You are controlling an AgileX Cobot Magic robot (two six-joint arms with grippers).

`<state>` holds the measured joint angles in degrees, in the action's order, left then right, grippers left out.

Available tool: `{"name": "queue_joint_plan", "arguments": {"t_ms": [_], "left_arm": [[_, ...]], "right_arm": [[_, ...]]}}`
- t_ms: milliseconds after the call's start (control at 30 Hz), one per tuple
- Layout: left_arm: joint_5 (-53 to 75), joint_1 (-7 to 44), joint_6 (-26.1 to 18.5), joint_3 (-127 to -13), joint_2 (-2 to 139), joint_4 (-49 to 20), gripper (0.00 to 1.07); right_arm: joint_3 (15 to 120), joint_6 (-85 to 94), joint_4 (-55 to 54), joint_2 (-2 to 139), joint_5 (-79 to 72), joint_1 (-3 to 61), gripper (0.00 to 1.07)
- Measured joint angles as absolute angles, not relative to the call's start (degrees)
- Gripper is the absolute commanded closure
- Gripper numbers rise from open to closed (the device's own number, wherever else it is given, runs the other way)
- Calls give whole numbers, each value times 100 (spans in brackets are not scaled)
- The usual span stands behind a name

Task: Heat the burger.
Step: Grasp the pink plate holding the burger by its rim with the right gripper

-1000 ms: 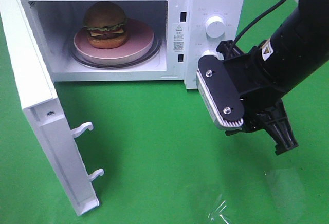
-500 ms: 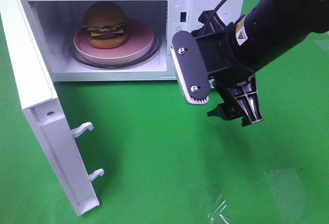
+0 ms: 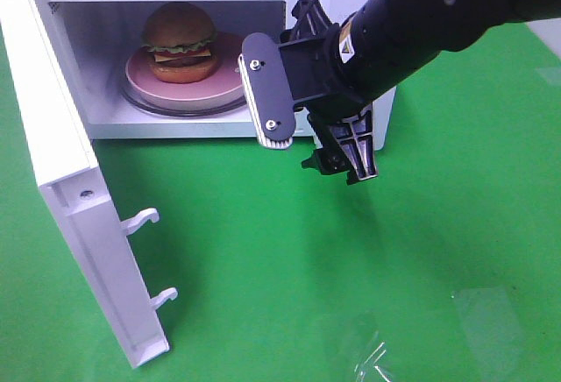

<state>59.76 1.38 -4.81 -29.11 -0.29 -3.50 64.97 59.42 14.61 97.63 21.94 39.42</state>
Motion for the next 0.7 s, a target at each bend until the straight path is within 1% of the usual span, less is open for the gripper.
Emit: {"name": "queue_joint_plan", "arguments": {"t_ms": [167, 700], "left_arm": [[5976, 138, -481, -2911, -29, -350, 7], [5976, 138, -481, -2911, -29, -350, 7]], "right_arm": [[6663, 5936, 1455, 9987, 2045, 3942, 21], [7890, 5896, 1450, 11173, 1879, 3942, 22]]}}
